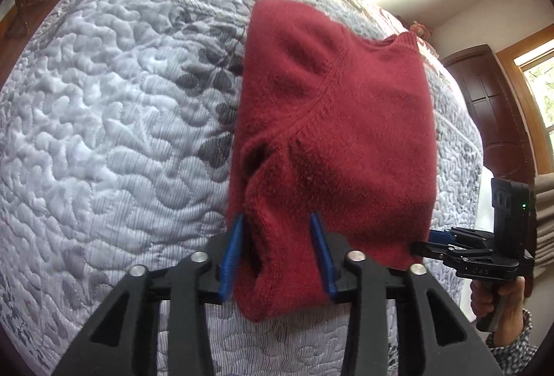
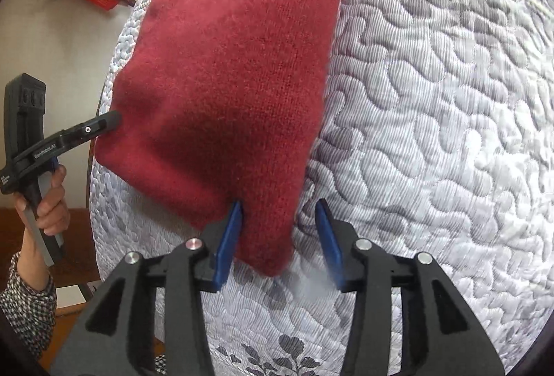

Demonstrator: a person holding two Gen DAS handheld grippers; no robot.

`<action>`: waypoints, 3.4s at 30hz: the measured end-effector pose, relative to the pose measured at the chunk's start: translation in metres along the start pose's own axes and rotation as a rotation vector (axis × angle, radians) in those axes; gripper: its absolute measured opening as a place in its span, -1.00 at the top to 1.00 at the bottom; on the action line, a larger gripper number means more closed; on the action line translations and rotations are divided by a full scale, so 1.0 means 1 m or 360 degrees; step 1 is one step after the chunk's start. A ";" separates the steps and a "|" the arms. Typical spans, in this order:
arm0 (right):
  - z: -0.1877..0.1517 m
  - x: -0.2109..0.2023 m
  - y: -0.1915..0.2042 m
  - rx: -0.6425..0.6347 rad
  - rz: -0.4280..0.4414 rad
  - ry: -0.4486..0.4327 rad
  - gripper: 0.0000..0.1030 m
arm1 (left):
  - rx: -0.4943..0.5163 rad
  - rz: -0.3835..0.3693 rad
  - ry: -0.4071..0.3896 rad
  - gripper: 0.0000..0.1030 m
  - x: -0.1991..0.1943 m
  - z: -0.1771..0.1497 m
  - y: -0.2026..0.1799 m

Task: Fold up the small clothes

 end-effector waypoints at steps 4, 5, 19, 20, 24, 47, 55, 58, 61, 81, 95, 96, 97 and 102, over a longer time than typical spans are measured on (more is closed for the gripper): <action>0.023 -0.028 -0.015 0.0040 0.0035 -0.0111 0.02 | 0.0038 -0.0012 -0.0073 -0.06 -0.015 0.039 0.001; 0.033 -0.033 -0.021 0.0055 0.0036 -0.0134 -0.01 | 0.0037 0.0006 -0.0076 -0.07 -0.013 0.051 0.003; 0.106 -0.022 -0.026 0.0094 -0.0028 -0.0229 -0.11 | -0.0162 -0.0161 -0.0095 0.59 0.051 0.164 0.020; 0.104 -0.021 -0.027 0.0095 -0.0024 -0.0228 -0.11 | -0.0157 -0.0163 -0.0100 0.67 0.050 0.165 0.016; 0.105 -0.020 -0.029 0.0088 -0.0011 -0.0239 -0.11 | -0.0060 -0.0242 -0.0263 0.74 0.024 0.169 -0.012; 0.106 -0.034 -0.024 0.0068 0.0009 -0.0230 -0.28 | 0.0063 -0.0175 0.0171 -0.29 0.024 0.085 -0.002; 0.100 -0.015 -0.012 0.0067 0.0043 -0.0150 -0.33 | 0.0002 -0.0393 0.0249 -0.67 0.057 0.085 -0.002; 0.101 -0.009 -0.009 0.0071 0.0065 -0.0128 -0.35 | -0.0062 -0.0546 0.0244 -0.73 0.061 0.091 -0.003; 0.101 -0.006 -0.007 0.0055 0.0055 -0.0117 -0.38 | -0.0116 -0.0548 0.0256 -0.65 0.058 0.093 0.006; 0.104 0.010 0.001 0.0031 0.0101 -0.0076 -0.46 | 0.0071 -0.0481 0.0449 -0.43 0.115 0.072 -0.023; 0.094 -0.016 0.006 0.0082 0.0294 -0.0191 0.22 | 0.0120 -0.0464 0.0346 0.15 0.105 0.066 -0.058; 0.092 -0.024 0.006 0.0062 0.0283 -0.0217 0.22 | 0.0130 -0.0473 0.0337 0.16 0.102 0.064 -0.063; 0.089 -0.034 0.005 0.0047 0.0281 -0.0241 0.22 | 0.0147 -0.0478 0.0327 0.16 0.099 0.061 -0.069; 0.063 -0.077 -0.018 0.0080 0.0304 -0.0288 0.23 | 0.0166 -0.0569 0.0292 0.16 0.089 0.044 -0.113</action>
Point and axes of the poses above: each gripper's, at about its wrist camera, not at the fingertips, and x roughly the way its jaws point, y to its left, z to its top, the point moved 7 cm from there along x, roughly the way its jaws point, and after that the axes turned 11 degrees about -z, right-handed, at the moved point
